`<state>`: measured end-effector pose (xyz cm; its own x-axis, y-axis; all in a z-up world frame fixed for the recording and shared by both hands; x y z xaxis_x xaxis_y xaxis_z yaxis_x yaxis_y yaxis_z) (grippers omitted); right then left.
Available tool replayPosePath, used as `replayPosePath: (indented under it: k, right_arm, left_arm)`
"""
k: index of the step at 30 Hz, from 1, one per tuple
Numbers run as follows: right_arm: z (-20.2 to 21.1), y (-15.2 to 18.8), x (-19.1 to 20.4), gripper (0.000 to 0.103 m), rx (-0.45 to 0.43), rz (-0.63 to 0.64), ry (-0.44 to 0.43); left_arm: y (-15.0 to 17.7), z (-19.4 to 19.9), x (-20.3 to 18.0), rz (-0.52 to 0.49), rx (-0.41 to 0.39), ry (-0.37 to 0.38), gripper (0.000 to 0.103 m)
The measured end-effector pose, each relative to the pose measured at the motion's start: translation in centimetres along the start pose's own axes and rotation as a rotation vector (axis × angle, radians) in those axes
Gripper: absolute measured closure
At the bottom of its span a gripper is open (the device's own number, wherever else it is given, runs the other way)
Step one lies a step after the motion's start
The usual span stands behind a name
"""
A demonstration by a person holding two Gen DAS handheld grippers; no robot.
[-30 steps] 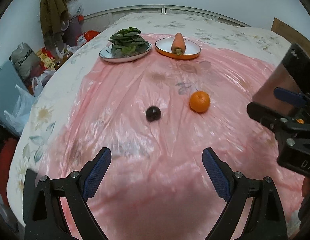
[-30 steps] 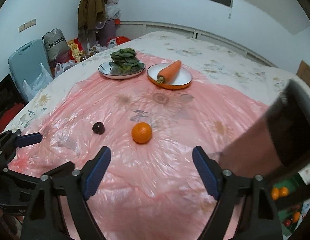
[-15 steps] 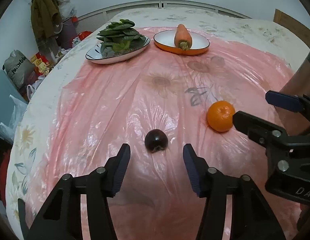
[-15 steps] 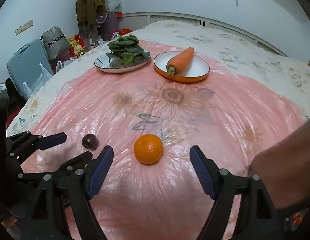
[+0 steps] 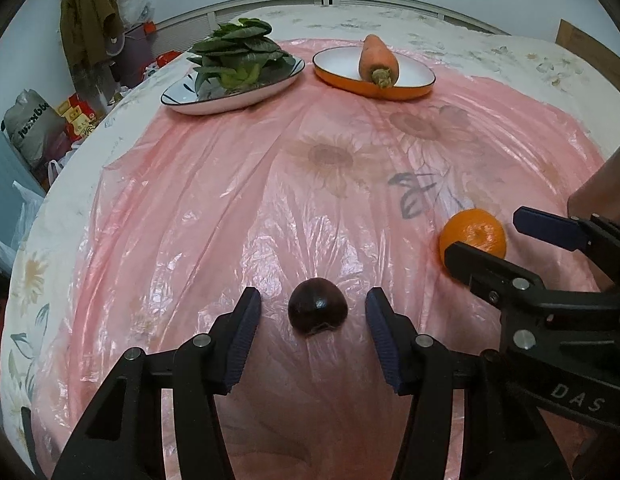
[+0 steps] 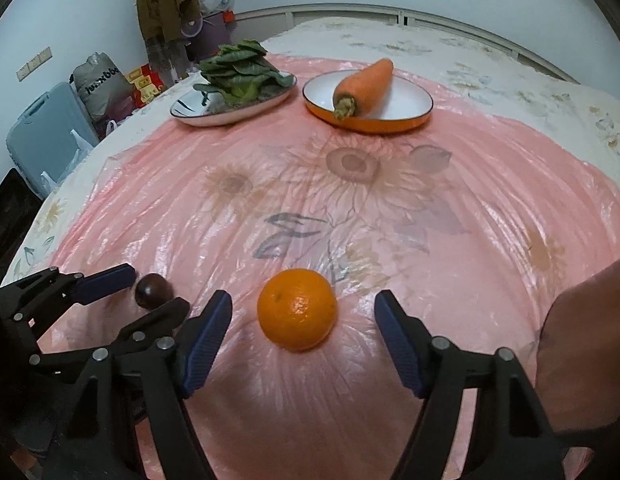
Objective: Organize fruits
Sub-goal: 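Close the left tool on the dark plum while the right tool grasps the orange, then carry the dark plum in the left tool to the tray while the right tool carries the orange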
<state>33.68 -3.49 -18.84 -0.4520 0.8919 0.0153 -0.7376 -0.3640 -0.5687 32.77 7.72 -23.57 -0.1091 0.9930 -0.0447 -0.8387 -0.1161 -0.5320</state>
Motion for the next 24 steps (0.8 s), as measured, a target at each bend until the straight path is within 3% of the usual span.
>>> replayPosePath:
  k: [5, 6, 8, 9, 24]
  right_arm:
    - [-1.2, 0.2, -0.1, 0.0, 0.018, -0.011, 0.012]
    - [-1.4, 0.3, -0.1, 0.0, 0.02, -0.017, 0.012]
    - [-1.6, 0.3, -0.1, 0.021, 0.02, -0.027, -0.001]
    - [-1.5, 0.2, 0.0, 0.021, 0.017, -0.03, -0.012]
    - [2.5, 1.6, 0.2, 0.023, -0.006, -0.027, 0.008]
  left_arm:
    - [0.1, -0.4, -0.2, 0.002, -0.002, -0.016, 0.054]
    - [0.1, -0.5, -0.2, 0.005, -0.001, -0.017, 0.058]
    - [0.0, -0.7, -0.3, 0.004, 0.001, -0.016, 0.077]
    - [-0.1, -0.7, -0.3, 0.002, 0.004, -0.018, 0.08]
    - [0.4, 4.0, -0.1, 0.005, -0.052, -0.009, 0.081]
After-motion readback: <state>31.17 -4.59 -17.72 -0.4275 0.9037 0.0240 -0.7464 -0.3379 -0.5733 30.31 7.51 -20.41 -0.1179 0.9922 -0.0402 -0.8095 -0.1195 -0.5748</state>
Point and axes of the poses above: each gripper's, at about its wrist camera, not at the fingertips, and z roughly against the way its jaws point, x to its left, y to its underside, the point moved 5 cm from there along -z, roughly the way its jaws point, and after that the axes turned 8 degrees about z, right-handed, at the moved point
